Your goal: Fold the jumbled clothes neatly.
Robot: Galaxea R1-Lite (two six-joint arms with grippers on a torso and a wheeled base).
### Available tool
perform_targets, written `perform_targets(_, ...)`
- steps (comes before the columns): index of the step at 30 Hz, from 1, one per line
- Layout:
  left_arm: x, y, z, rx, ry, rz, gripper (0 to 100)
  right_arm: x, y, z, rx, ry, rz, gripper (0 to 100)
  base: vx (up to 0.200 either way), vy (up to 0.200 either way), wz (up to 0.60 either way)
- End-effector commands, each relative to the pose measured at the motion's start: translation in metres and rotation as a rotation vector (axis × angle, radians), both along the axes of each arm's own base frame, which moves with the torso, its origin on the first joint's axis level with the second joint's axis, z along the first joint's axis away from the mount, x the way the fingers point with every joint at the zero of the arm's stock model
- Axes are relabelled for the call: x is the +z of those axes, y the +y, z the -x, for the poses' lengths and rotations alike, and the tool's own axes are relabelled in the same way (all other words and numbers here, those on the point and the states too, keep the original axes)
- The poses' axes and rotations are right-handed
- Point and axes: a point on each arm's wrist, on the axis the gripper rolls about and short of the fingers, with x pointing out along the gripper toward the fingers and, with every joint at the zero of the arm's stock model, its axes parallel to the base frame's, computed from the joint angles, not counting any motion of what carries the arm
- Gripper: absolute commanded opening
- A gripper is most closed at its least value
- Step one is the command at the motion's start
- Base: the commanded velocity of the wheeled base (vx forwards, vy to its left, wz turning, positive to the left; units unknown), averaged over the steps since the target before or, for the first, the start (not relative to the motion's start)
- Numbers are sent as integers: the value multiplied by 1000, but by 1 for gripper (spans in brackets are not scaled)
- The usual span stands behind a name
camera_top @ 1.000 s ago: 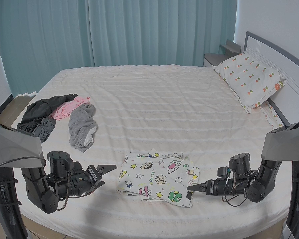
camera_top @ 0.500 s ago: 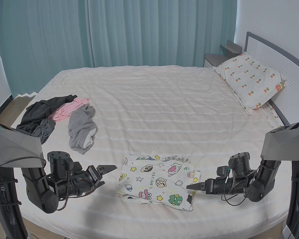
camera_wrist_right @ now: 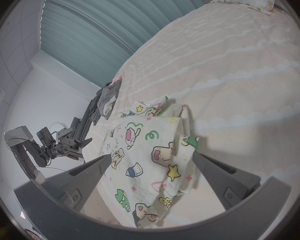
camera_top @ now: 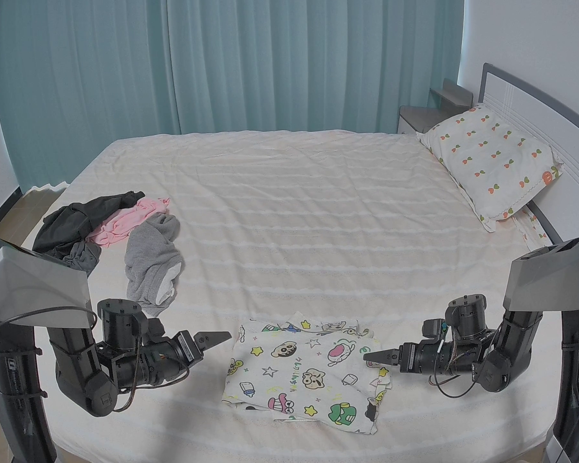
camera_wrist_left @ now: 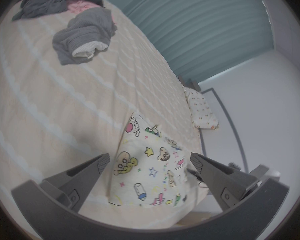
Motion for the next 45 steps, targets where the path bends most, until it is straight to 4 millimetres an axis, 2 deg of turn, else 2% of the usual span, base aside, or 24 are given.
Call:
perform_targets(1,-30,-15,3,-26,27,-134,100,-3,-1,1,-4,12,12,100,0,0,0)
perform_targets(7,-37,-24,-8,-50,-14,-178,100,-6,-1,3,5,23,34,100,0,0,0)
perform_targets(9,-38,-31,-20,-61,-28,-182,100,-11,-1,2,21,40,58,100,0,0,0)
perform_targets(14,-37,-40,-33,-73,-16,-187,100,-19,2,1,42,36,77,100,0,0,0)
perform_targets(23,-39,-48,-39,-120,-21,-230,100,-22,2,1,40,38,82,100,0,0,0)
perform_targets(32,-39,-60,-35,-158,-30,-229,100,-26,3,-3,39,-9,65,100,0,0,0)
perform_targets(35,-38,-62,-35,-163,-32,-228,100,-32,7,-4,47,-43,58,100,0,0,0)
perform_targets(45,-39,-64,-32,-173,-25,-231,100,-33,17,-3,79,-32,95,100,0,0,0)
